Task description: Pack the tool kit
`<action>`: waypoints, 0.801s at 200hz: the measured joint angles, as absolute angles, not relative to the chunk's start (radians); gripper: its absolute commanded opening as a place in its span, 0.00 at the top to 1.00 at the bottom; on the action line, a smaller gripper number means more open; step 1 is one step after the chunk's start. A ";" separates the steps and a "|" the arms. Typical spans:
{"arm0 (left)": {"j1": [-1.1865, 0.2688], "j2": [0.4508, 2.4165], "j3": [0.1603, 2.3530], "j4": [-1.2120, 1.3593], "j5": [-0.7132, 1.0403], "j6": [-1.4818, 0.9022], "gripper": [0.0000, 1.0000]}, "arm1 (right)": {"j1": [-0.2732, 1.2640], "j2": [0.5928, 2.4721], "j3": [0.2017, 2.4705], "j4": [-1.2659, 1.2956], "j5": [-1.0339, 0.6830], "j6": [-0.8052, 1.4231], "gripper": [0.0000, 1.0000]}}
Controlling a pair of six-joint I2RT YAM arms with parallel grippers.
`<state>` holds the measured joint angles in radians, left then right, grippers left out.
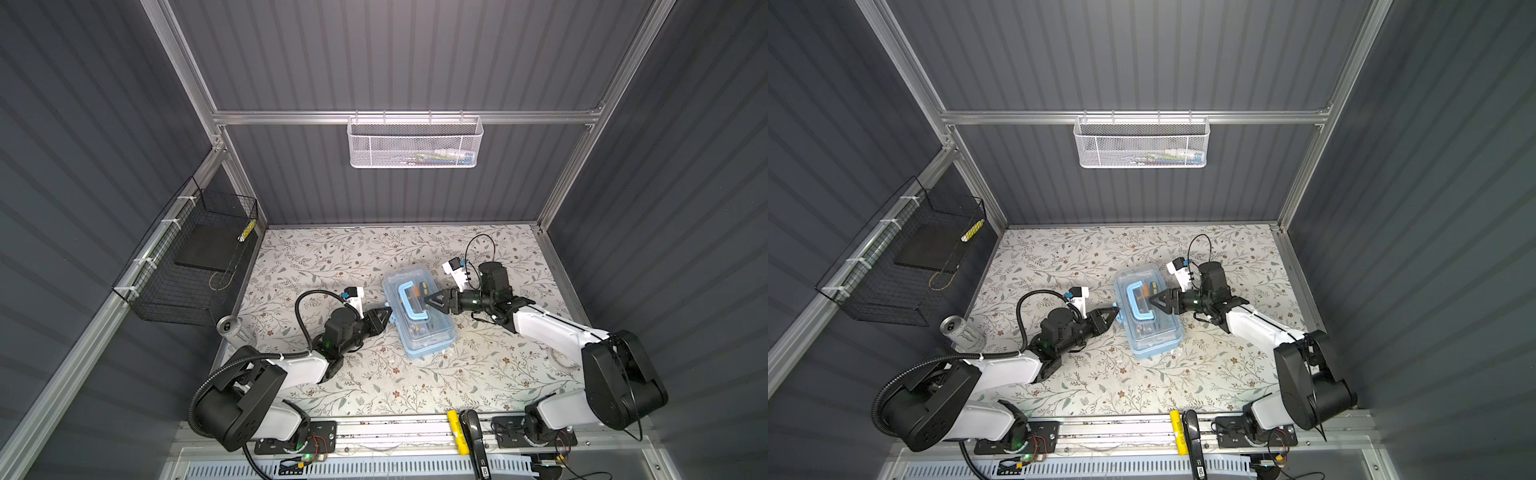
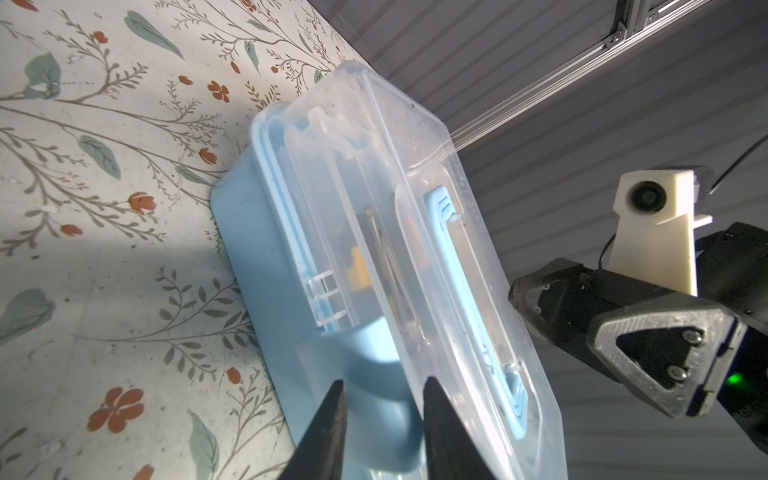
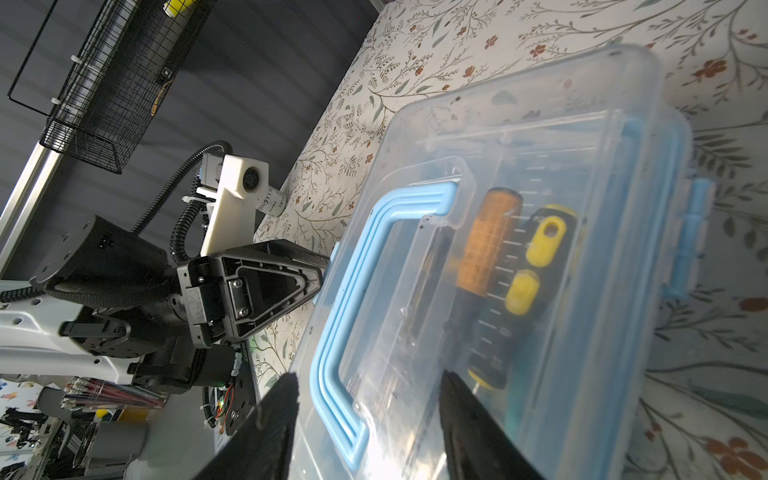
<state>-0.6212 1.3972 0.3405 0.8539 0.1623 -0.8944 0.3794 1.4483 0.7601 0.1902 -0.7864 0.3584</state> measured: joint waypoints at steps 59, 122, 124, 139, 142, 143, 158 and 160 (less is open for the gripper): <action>-0.626 1.414 0.341 0.865 0.162 -0.893 0.74 | 0.379 1.448 0.760 0.190 -0.786 0.358 0.43; -0.634 1.427 0.341 0.861 0.162 -0.890 0.76 | 0.379 1.448 0.760 0.190 -0.786 0.358 0.43; -0.635 1.427 0.341 0.860 0.162 -0.890 0.75 | 0.379 1.448 0.760 0.190 -0.786 0.358 0.43; -0.635 1.427 0.341 0.861 0.162 -0.886 0.76 | 0.379 1.448 0.760 0.190 -0.786 0.358 0.43; -0.635 1.427 0.341 0.861 0.162 -0.886 0.76 | 0.379 1.448 0.760 0.190 -0.786 0.358 0.43; -0.636 1.427 0.341 0.861 0.162 -0.886 0.76 | 0.379 1.448 0.760 0.190 -0.787 0.358 0.43; -0.636 1.430 0.341 0.861 0.162 -0.884 0.76 | 0.379 1.448 0.760 0.190 -0.786 0.358 0.43; -0.636 1.430 0.341 0.861 0.162 -0.884 0.76 | 0.379 1.448 0.760 0.190 -0.786 0.358 0.43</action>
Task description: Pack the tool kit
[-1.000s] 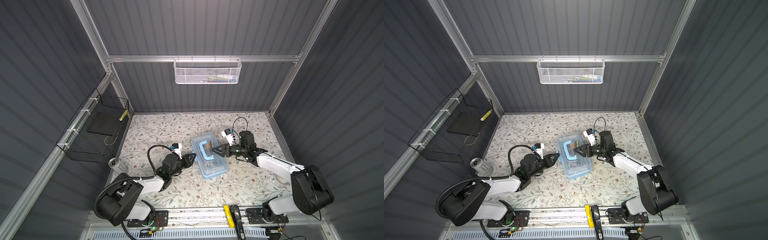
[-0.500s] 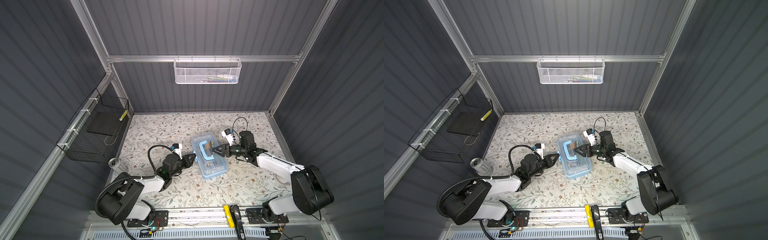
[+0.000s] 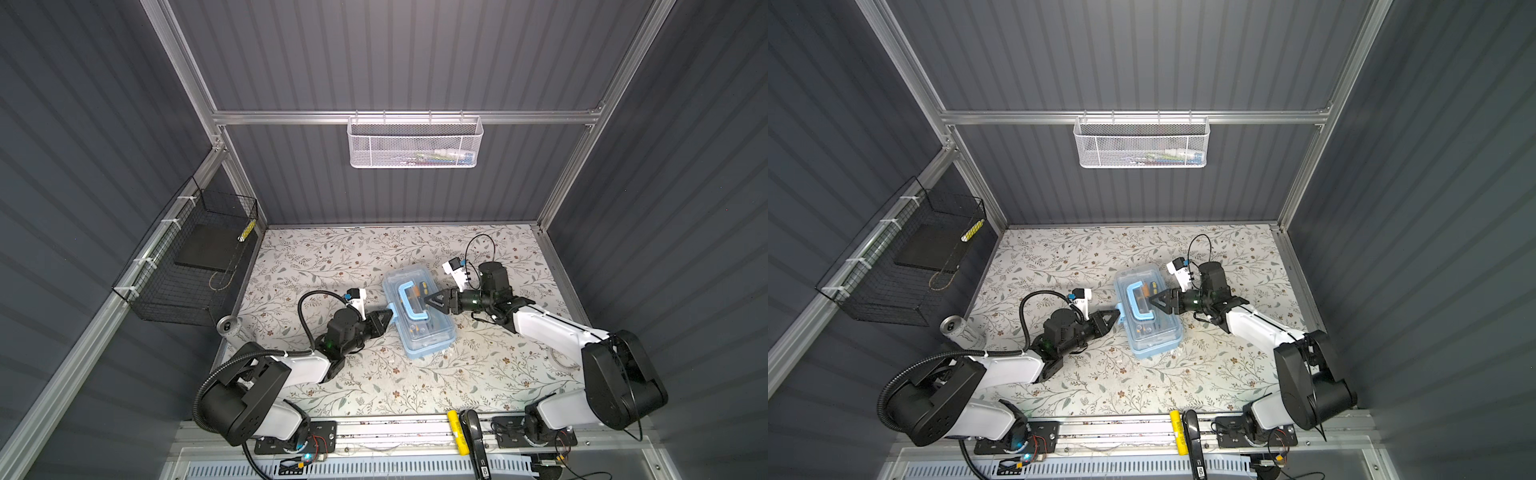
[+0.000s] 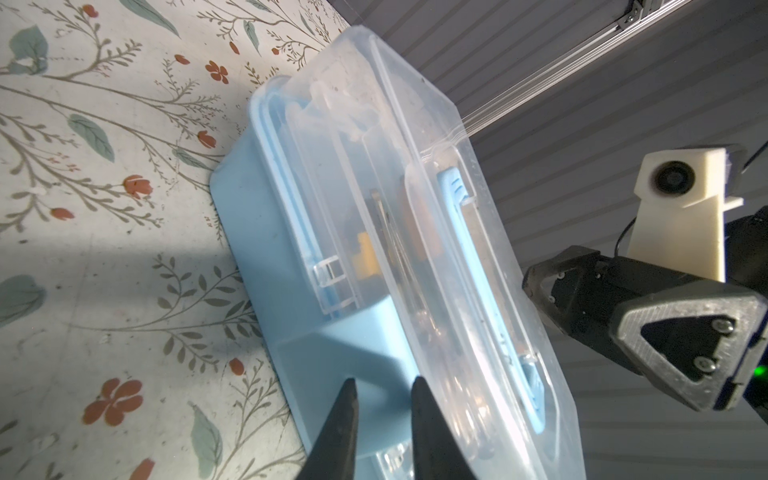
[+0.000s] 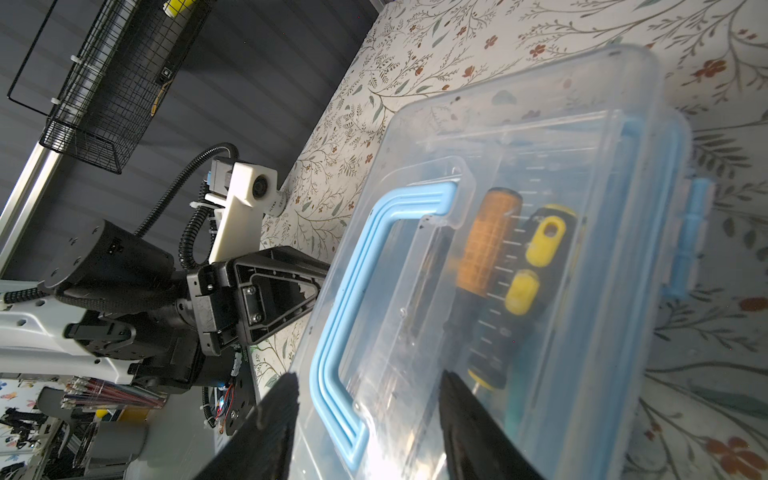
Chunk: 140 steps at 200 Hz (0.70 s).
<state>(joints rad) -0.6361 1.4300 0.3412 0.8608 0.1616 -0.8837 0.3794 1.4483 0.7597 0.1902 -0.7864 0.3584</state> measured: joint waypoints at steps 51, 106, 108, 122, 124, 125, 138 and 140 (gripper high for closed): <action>-0.639 1.440 0.341 0.860 0.162 -0.883 0.77 | 0.379 1.449 0.760 0.190 -0.786 0.358 0.43; -0.648 1.441 0.347 0.854 0.162 -0.875 0.78 | 0.379 1.449 0.760 0.190 -0.786 0.358 0.43; -0.648 1.441 0.348 0.854 0.163 -0.874 0.78 | 0.379 1.449 0.760 0.190 -0.786 0.358 0.43; -0.649 1.445 0.352 0.854 0.162 -0.872 0.78 | 0.379 1.449 0.760 0.190 -0.786 0.358 0.43; -0.649 1.446 0.353 0.854 0.162 -0.872 0.78 | 0.379 1.449 0.760 0.190 -0.786 0.358 0.43; -0.649 1.447 0.353 0.854 0.162 -0.872 0.78 | 0.379 1.449 0.760 0.190 -0.786 0.358 0.43; -0.649 1.450 0.356 0.853 0.162 -0.872 0.79 | 0.379 1.449 0.760 0.190 -0.786 0.358 0.43; -0.649 1.450 0.356 0.854 0.162 -0.872 0.79 | 0.379 1.449 0.760 0.190 -0.786 0.358 0.43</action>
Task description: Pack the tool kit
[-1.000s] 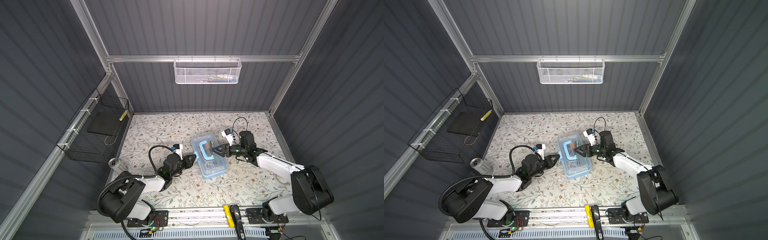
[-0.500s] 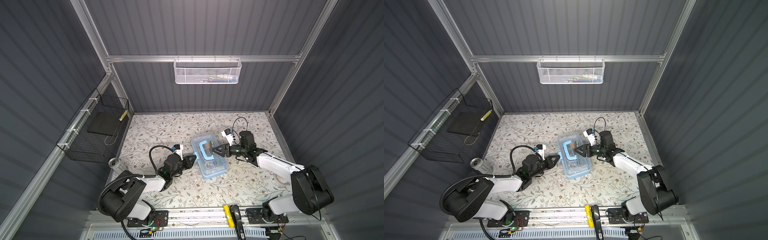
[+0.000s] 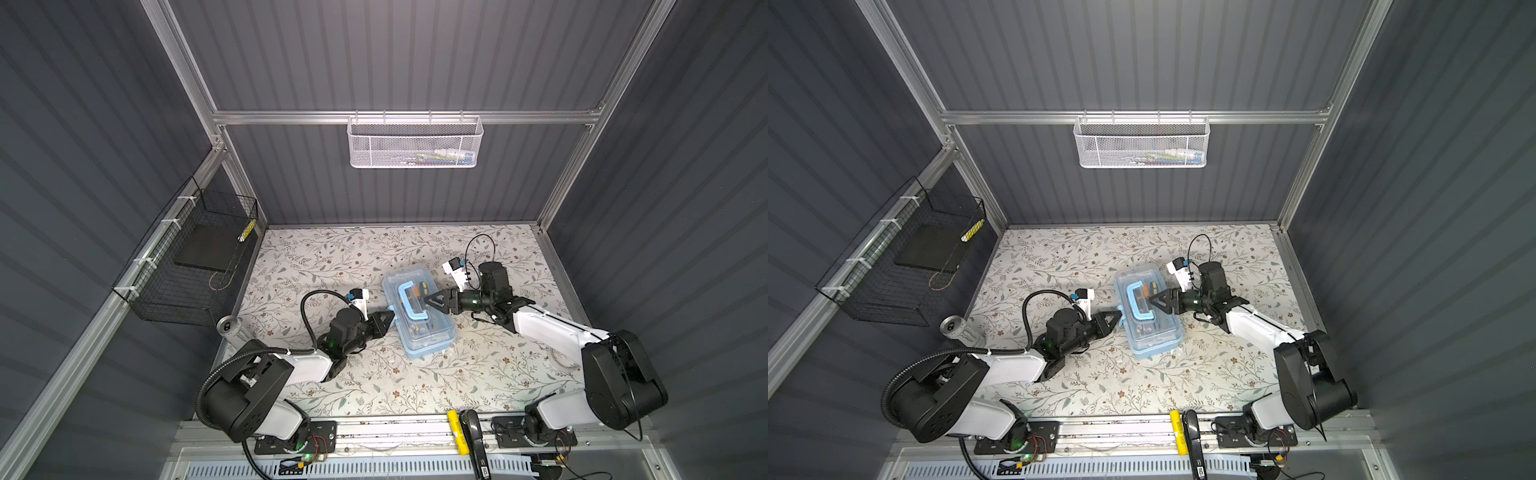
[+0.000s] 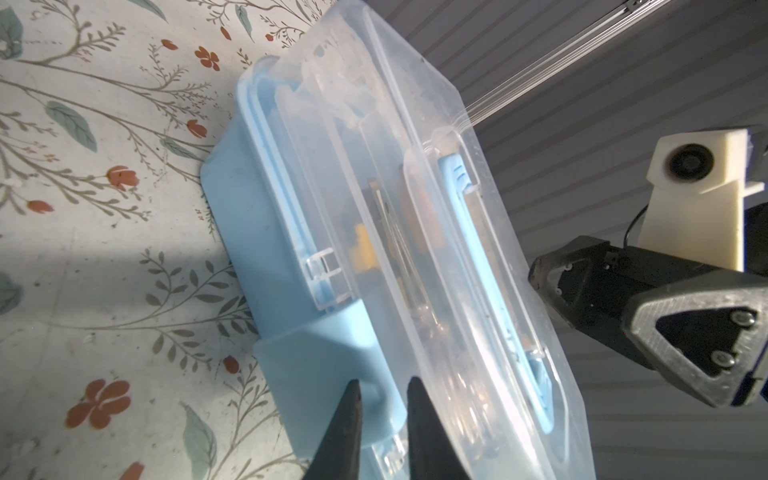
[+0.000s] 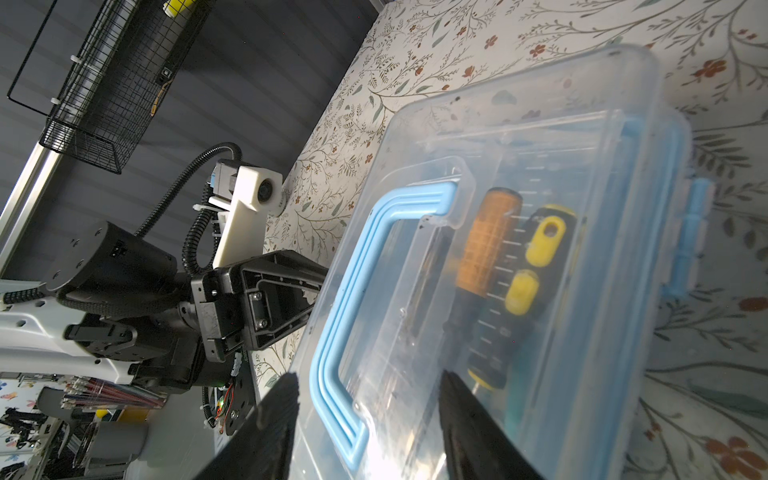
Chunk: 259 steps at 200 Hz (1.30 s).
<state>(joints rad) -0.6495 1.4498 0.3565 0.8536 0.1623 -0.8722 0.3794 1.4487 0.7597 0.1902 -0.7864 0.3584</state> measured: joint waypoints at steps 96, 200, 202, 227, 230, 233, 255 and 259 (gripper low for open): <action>-0.656 1.453 0.374 0.830 0.152 -0.857 0.81 | 0.379 1.449 0.760 0.190 -0.786 0.358 0.43; -0.666 1.209 0.455 0.345 -0.030 -0.738 0.91 | 0.379 1.448 0.760 0.190 -0.782 0.358 0.43; -0.666 1.206 0.456 0.337 -0.035 -0.731 0.93 | 0.379 1.448 0.760 0.190 -0.782 0.358 0.43; -0.666 1.229 0.459 0.279 -0.061 -0.703 1.00 | 0.379 1.448 0.760 0.190 -0.781 0.359 0.43; -0.666 1.236 0.459 0.274 -0.061 -0.701 1.00 | 0.379 1.448 0.760 0.190 -0.781 0.358 0.43; -0.666 1.244 0.459 0.273 -0.060 -0.699 1.00 | 0.379 1.448 0.760 0.189 -0.781 0.358 0.43; -0.666 1.301 0.459 0.274 -0.048 -0.691 1.00 | 0.379 1.447 0.760 0.189 -0.778 0.358 0.43; -0.666 1.309 0.459 0.278 -0.043 -0.691 1.00 | 0.379 1.447 0.760 0.189 -0.778 0.358 0.43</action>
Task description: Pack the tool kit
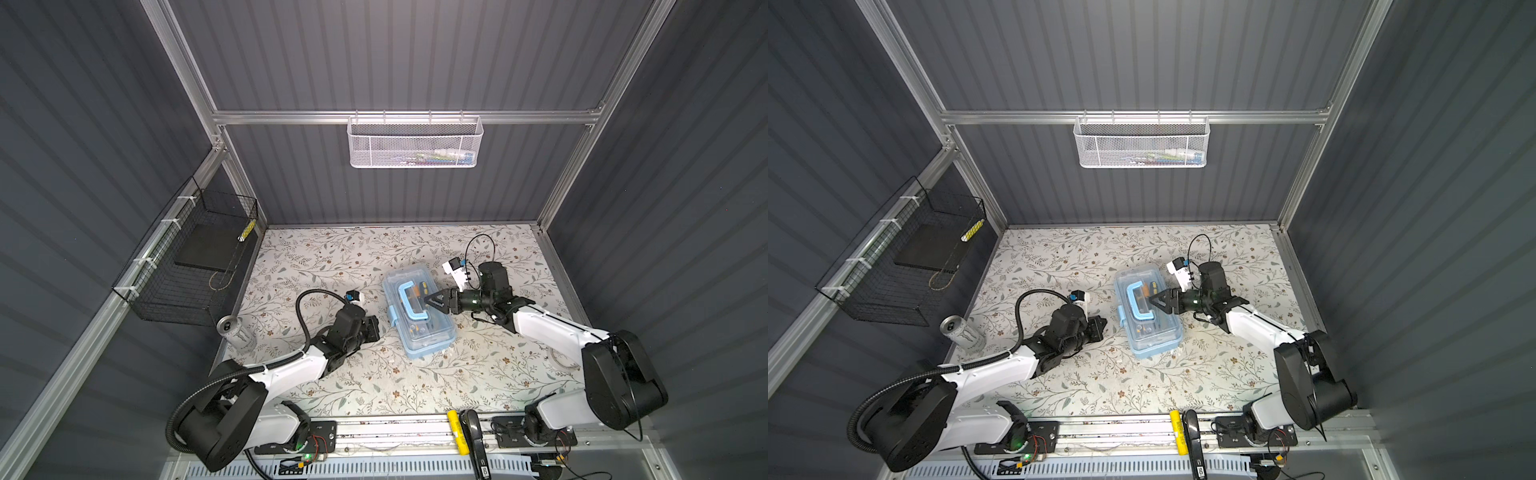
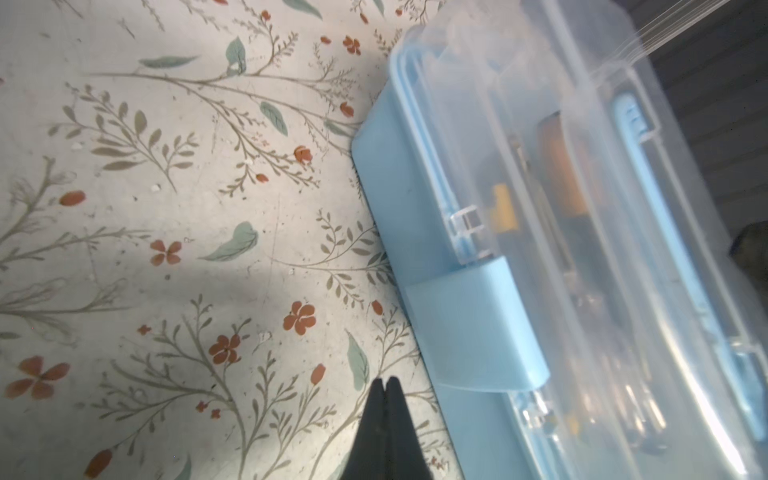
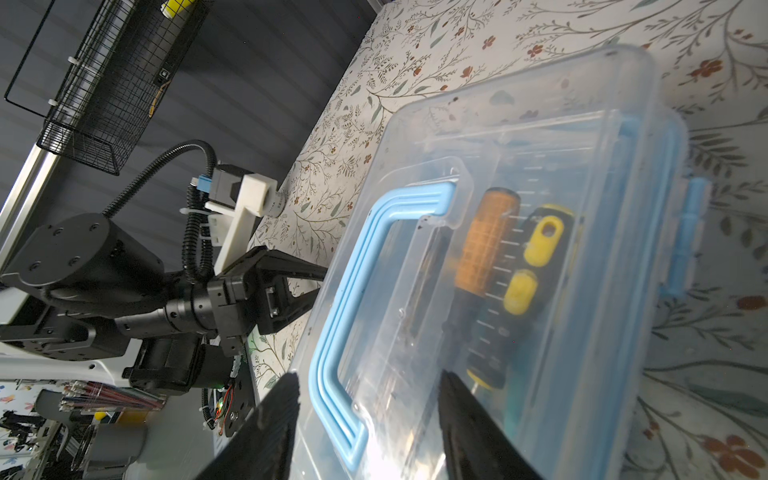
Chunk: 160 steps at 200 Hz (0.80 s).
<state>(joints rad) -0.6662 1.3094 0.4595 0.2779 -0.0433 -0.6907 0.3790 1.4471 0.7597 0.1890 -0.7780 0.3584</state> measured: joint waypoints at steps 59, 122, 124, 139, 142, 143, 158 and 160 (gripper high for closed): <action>-0.666 1.379 0.480 0.335 0.000 -0.680 1.00 | 0.379 1.446 0.759 0.188 -0.774 0.358 0.43; -0.666 1.471 0.553 0.361 0.034 -0.661 1.00 | 0.379 1.445 0.752 0.199 -0.774 0.358 0.44; -0.665 1.472 0.553 0.361 0.034 -0.661 1.00 | 0.379 1.445 0.752 0.200 -0.774 0.358 0.44; -0.665 1.482 0.556 0.361 0.037 -0.657 1.00 | 0.379 1.444 0.747 0.209 -0.774 0.358 0.44; -0.665 1.483 0.556 0.360 0.038 -0.657 1.00 | 0.379 1.444 0.746 0.211 -0.774 0.358 0.44; -0.665 1.484 0.556 0.360 0.038 -0.657 1.00 | 0.379 1.443 0.746 0.211 -0.774 0.358 0.44; -0.664 1.494 0.557 0.361 0.043 -0.657 1.00 | 0.378 1.443 0.743 0.217 -0.776 0.358 0.44; -0.664 1.496 0.557 0.361 0.044 -0.657 1.00 | 0.378 1.443 0.743 0.217 -0.776 0.358 0.44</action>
